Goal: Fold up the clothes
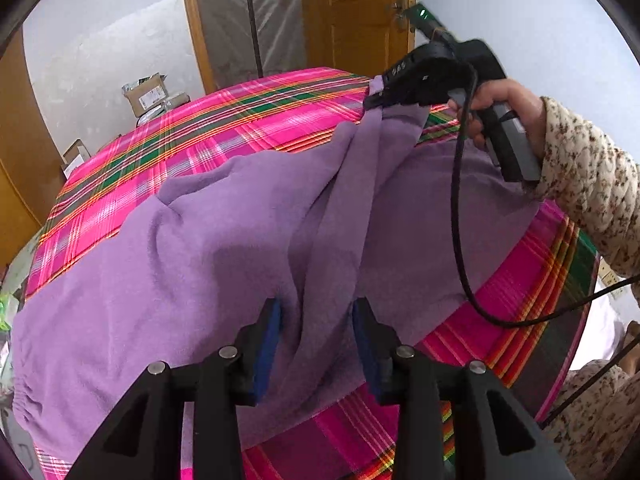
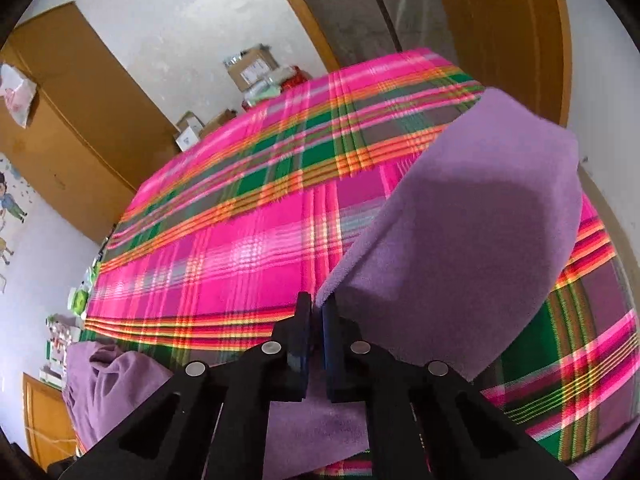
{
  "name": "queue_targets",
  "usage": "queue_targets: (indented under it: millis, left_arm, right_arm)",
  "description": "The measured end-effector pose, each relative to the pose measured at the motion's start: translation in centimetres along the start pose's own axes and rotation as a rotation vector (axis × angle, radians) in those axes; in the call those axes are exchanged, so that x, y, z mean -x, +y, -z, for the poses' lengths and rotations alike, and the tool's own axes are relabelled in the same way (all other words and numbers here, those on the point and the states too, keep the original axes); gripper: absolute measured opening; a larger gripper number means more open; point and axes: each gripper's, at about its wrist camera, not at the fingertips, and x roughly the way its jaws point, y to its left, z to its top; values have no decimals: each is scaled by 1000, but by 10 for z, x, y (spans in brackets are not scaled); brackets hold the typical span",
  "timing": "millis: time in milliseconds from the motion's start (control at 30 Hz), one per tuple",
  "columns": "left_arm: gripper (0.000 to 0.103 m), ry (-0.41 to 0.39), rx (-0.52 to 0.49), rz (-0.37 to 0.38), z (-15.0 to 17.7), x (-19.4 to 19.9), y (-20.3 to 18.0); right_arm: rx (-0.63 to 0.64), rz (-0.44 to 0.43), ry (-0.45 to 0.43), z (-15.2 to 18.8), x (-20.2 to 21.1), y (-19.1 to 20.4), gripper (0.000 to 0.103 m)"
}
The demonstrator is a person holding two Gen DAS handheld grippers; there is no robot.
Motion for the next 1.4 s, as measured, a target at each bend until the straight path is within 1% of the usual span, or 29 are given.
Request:
queue_targets:
  millis: [133, 333, 400, 433, 467, 567, 733, 867, 1033, 1133, 1267, 1400]
  left_arm:
    - [38, 7, -3, -7, 0, -5, 1]
    - [37, -7, -11, -13, 0, -5, 2]
    - [32, -13, -9, -22, 0, -4, 3]
    - [28, -21, -11, -25, 0, -2, 3]
    - [20, -28, -10, -27, 0, -1, 4]
    - [11, -52, 3, -22, 2, 4, 7]
    - [5, -83, 11, 7, 6, 13, 9]
    - [4, -95, -3, 25, 9, 16, 4]
    - [4, -105, 3, 39, 12, 19, 1]
    - [4, -104, 2, 43, 15, 19, 0]
    - [4, -89, 9, 48, 19, 16, -1]
    - [4, -85, 15, 45, 20, 13, -1]
  right_arm:
    - [23, -9, -69, 1, 20, 5, 3]
    - [42, 0, -138, 10, 53, 6, 3]
    - [31, 0, -152, 13, 62, 4, 3]
    - [25, 0, -160, 15, 67, 3, 3]
    - [26, 2, -175, 19, 74, 2, 3]
    - [41, 17, -220, 30, 92, 4, 3]
    - [32, 34, -253, 49, 113, -2, 3]
    - [18, 50, -274, 66, 127, -8, 3]
    - [-7, 62, -287, 85, 140, -17, 3]
    - [-5, 84, -284, 96, 145, -21, 3]
    - [8, 114, -246, 107, 137, -23, 3]
    - [53, 166, -196, 113, 126, -23, 5]
